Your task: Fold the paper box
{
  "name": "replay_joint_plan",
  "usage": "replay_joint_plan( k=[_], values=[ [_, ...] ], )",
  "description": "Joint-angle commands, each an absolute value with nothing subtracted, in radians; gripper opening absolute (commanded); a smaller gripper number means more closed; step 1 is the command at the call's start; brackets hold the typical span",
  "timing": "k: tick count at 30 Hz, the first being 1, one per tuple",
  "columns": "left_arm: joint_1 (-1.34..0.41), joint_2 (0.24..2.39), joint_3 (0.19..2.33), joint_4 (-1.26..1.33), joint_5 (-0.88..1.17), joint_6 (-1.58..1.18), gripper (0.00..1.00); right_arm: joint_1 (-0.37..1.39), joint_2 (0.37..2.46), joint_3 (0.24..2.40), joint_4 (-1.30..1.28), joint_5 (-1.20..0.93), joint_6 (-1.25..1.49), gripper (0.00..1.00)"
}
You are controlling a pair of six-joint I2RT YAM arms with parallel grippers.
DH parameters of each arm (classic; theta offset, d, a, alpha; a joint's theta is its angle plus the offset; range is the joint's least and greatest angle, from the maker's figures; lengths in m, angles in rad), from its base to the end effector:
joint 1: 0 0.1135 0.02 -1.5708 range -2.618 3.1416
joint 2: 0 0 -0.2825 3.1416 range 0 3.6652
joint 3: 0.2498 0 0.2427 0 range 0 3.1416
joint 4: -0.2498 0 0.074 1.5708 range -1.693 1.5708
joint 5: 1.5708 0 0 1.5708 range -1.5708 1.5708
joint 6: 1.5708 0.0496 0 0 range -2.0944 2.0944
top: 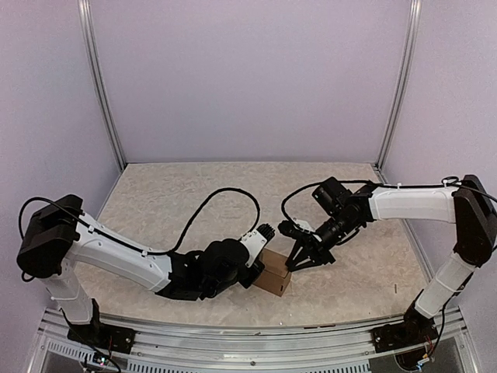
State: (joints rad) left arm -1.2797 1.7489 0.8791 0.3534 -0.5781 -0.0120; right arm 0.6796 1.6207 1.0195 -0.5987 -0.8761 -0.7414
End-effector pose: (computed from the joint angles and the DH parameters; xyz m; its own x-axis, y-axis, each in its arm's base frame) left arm 0.1316 -0.3448 0.1935 -0.1497 0.4646 -0.8728 0.6642 0.7012 0.2593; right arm 0.2096 0.2184 0.2135 -0.1167 -0.6501 -0.7509 -0.9460 -0.1574 0.2833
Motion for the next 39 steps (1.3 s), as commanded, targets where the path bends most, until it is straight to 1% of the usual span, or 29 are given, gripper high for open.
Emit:
replay_joint_plan(
  k=[1, 4, 8, 9, 10, 11, 12, 13, 14, 16, 17, 18, 19, 20, 21, 24, 26, 27, 28, 30, 31, 32, 34, 39],
  values=[
    [-1.304, 1.848, 0.826, 0.328, -0.632, 0.066, 0.00, 0.684, 1.668, 0.988, -0.590, -0.771, -0.753, 0.17],
    [-1.304, 1.826, 0.815, 0.393, -0.696, 0.135, 0.00, 0.682, 1.629, 1.019, -0.625, -0.781, -0.750, 0.17],
    [-1.291, 1.755, 0.852, 0.452, -0.747, 0.300, 0.00, 0.648, 1.550, 1.106, -0.704, -0.795, -0.753, 0.17],
    [-1.282, 1.726, 0.882, 0.438, -0.742, 0.322, 0.00, 0.634, 1.522, 1.142, -0.717, -0.796, -0.745, 0.19],
    [-1.269, 1.701, 0.906, 0.417, -0.732, 0.330, 0.00, 0.615, 1.504, 1.166, -0.723, -0.792, -0.729, 0.25],
    [-1.255, 1.683, 0.930, 0.386, -0.715, 0.329, 0.04, 0.595, 1.485, 1.186, -0.716, -0.780, -0.708, 0.39],
    [-1.238, 1.651, 0.955, 0.351, -0.694, 0.319, 0.16, 0.571, 1.469, 1.199, -0.704, -0.774, -0.686, 0.54],
    [-1.220, 1.625, 0.975, 0.319, -0.676, 0.309, 0.30, 0.548, 1.450, 1.205, -0.689, -0.764, -0.670, 0.80],
    [-1.202, 1.605, 0.992, 0.286, -0.661, 0.292, 0.40, 0.523, 1.431, 1.208, -0.676, -0.748, -0.657, 0.97],
    [-1.162, 1.555, 1.020, 0.225, -0.637, 0.255, 0.58, 0.479, 1.392, 1.205, -0.638, -0.710, -0.628, 1.00],
    [-1.138, 1.532, 1.033, 0.190, -0.624, 0.234, 0.62, 0.455, 1.371, 1.199, -0.604, -0.688, -0.593, 1.00],
    [-1.115, 1.515, 1.043, 0.156, -0.614, 0.212, 0.71, 0.431, 1.348, 1.188, -0.550, -0.648, -0.540, 1.00],
    [-1.087, 1.491, 1.054, 0.121, -0.605, 0.185, 0.78, 0.409, 1.327, 1.174, -0.489, -0.598, -0.487, 1.00],
    [-1.060, 1.476, 1.065, 0.086, -0.598, 0.158, 0.90, 0.382, 1.302, 1.160, -0.425, -0.549, -0.430, 1.00],
    [-1.034, 1.456, 1.072, 0.061, -0.588, 0.116, 0.98, 0.356, 1.280, 1.138, -0.355, -0.490, -0.370, 1.00],
    [-0.936, 1.395, 1.103, -0.043, -0.528, -0.017, 0.99, 0.298, 1.261, 1.097, -0.244, -0.261, -0.277, 1.00],
    [-0.861, 1.349, 1.090, -0.077, -0.523, -0.116, 0.99, 0.283, 1.272, 1.061, -0.193, -0.160, -0.261, 1.00],
    [-0.814, 1.334, 1.067, -0.089, -0.503, -0.169, 0.99, 0.281, 1.279, 1.040, -0.171, -0.147, -0.260, 1.00],
    [-0.744, 1.320, 1.041, -0.099, -0.451, -0.203, 0.99, 0.280, 1.286, 1.009, -0.144, -0.146, -0.247, 1.00],
    [-0.662, 1.319, 1.003, -0.125, -0.357, -0.240, 0.99, 0.280, 1.294, 0.964, -0.069, -0.150, -0.193, 1.00],
    [-0.640, 1.327, 0.986, -0.116, -0.383, -0.260, 0.99, 0.279, 1.300, 0.948, -0.036, -0.149, -0.170, 1.00],
    [-0.623, 1.330, 0.953, -0.078, -0.387, -0.264, 0.99, 0.279, 1.304, 0.937, -0.011, -0.139, -0.150, 1.00],
    [-0.593, 1.324, 0.895, -0.013, -0.324, -0.252, 0.99, 0.279, 1.313, 0.932, 0.017, -0.113, -0.133, 1.00],
    [-0.584, 1.343, 0.894, 0.015, -0.310, -0.225, 0.99, 0.278, 1.311, 0.881, 0.104, -0.085, -0.119, 1.00]
  ],
)
